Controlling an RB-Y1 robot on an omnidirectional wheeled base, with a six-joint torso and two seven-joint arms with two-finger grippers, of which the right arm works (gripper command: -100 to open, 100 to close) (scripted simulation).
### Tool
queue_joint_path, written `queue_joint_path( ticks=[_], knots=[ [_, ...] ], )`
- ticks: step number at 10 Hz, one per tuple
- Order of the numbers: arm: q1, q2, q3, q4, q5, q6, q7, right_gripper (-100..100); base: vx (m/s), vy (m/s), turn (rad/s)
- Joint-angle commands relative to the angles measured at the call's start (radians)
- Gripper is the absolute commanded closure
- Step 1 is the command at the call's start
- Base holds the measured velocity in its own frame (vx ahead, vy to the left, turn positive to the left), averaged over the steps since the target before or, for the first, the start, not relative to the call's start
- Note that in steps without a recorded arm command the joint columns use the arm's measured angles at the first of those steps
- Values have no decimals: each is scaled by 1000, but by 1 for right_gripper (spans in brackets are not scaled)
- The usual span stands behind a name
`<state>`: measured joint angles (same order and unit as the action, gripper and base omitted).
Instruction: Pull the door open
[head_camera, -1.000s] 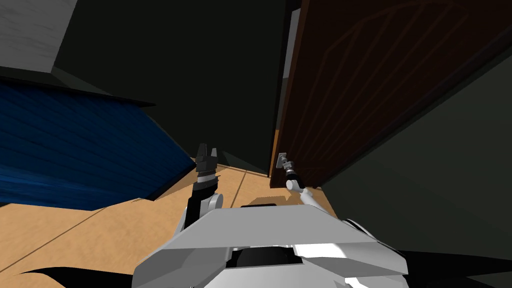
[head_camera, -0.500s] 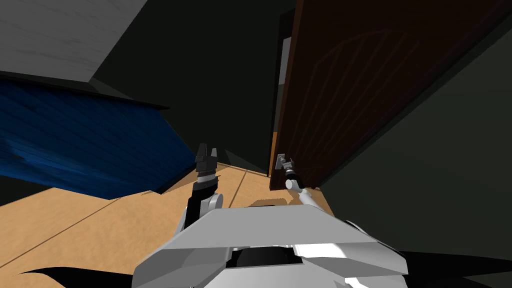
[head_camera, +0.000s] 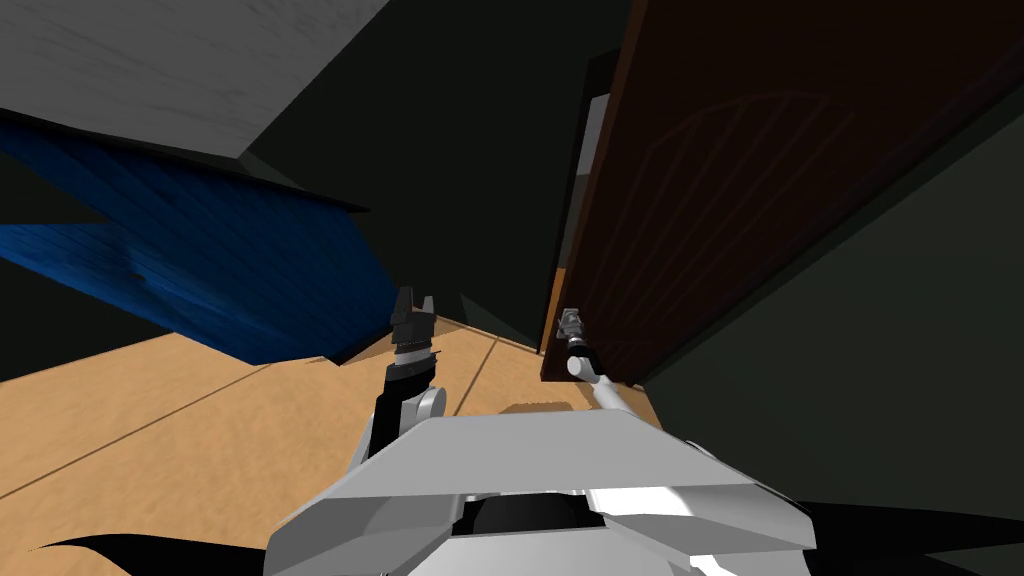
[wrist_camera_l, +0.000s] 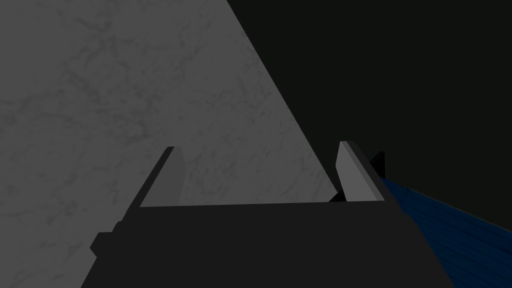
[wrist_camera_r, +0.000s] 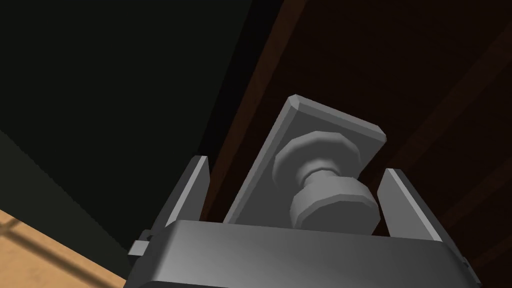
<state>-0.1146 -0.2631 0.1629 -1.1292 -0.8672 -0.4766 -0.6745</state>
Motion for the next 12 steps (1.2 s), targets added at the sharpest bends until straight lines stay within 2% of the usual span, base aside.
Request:
queue_joint_path(
  ticks=[1,5,9,10,11,12],
  knots=[
    [4,13,-8,-7,-16,14,-47,-100,-107,-94,91],
    [7,40,-25,-25,-51,40,-145,-100,-109,-68,92],
    [10,59,-38,-38,-76,59,-216,-100,-101,-38,62],
    [10,56,-36,-36,-72,56,-203,-100,-52,-22,14],
    [17,25,-49,-28,-80,51,-233,-100,49,19,166],
    [20,15,-53,-25,-82,48,-242,-100,105,16,166]
  ],
)
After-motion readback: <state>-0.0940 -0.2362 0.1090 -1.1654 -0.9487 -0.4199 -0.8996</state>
